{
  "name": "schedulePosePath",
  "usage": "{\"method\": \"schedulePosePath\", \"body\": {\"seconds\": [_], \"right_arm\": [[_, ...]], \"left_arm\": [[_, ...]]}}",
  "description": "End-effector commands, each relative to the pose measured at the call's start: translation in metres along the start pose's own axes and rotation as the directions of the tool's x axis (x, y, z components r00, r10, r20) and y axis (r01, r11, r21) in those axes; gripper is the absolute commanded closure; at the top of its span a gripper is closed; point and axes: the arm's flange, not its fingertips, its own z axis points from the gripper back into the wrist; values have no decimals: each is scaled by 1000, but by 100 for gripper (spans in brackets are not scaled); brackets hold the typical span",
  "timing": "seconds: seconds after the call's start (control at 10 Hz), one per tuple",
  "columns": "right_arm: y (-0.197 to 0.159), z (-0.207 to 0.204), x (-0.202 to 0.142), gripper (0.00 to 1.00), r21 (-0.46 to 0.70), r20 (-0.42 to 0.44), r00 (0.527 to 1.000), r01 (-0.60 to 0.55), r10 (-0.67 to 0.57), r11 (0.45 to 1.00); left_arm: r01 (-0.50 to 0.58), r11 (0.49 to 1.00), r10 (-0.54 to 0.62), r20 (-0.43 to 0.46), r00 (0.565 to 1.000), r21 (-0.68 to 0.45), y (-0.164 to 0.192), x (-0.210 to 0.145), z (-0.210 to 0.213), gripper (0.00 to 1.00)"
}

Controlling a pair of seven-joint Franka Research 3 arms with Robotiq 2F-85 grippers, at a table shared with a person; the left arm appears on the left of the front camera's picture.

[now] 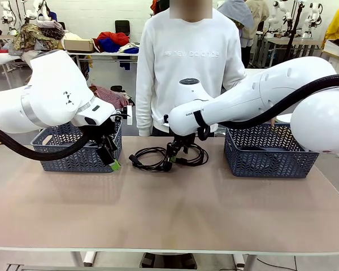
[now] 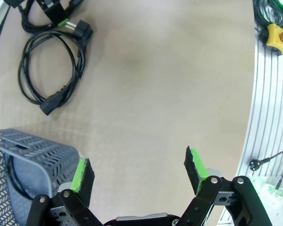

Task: Organize the cables according to human instructions.
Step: Pick up a bundle of cables and place it in the basket indicated by the human.

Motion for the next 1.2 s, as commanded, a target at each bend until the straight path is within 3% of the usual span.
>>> {"method": "schedulePosePath", "body": {"seconds": [0.0, 0.1, 0.2, 0.3, 0.4, 0.6, 1.1], "right_arm": [[1, 1, 8, 55, -21, -10, 1000, 25, -25, 999], [2, 0, 8, 57, -17, -11, 1000, 24, -24, 1000], [2, -1, 9, 75, -20, -13, 1000, 25, -25, 999], [2, -1, 9, 77, -22, -11, 1000, 29, -29, 999], [2, -1, 10, 94, -24, -8, 999, 36, -36, 999], [1, -2, 11, 100, -25, -23, 998, 56, -57, 998], [-3, 10, 19, 100, -72, 4, 993, 116, -116, 991]], "left_arm": [[1, 1000, -1, -3, 1000, -1, 1, -2, 2, 0], [1, 1000, -1, -3, 1000, -1, 1, -2, 2, 0], [1, 1000, -1, -3, 1000, -1, 1, -2, 2, 0], [1, 1000, -1, -3, 1000, -1, 1, -2, 2, 0], [1, 1000, -1, -3, 1000, -1, 1, -2, 2, 0], [1, 1000, -1, -3, 1000, -1, 1, -2, 2, 0], [1, 1000, -1, -3, 1000, -1, 1, -2, 2, 0]]}}
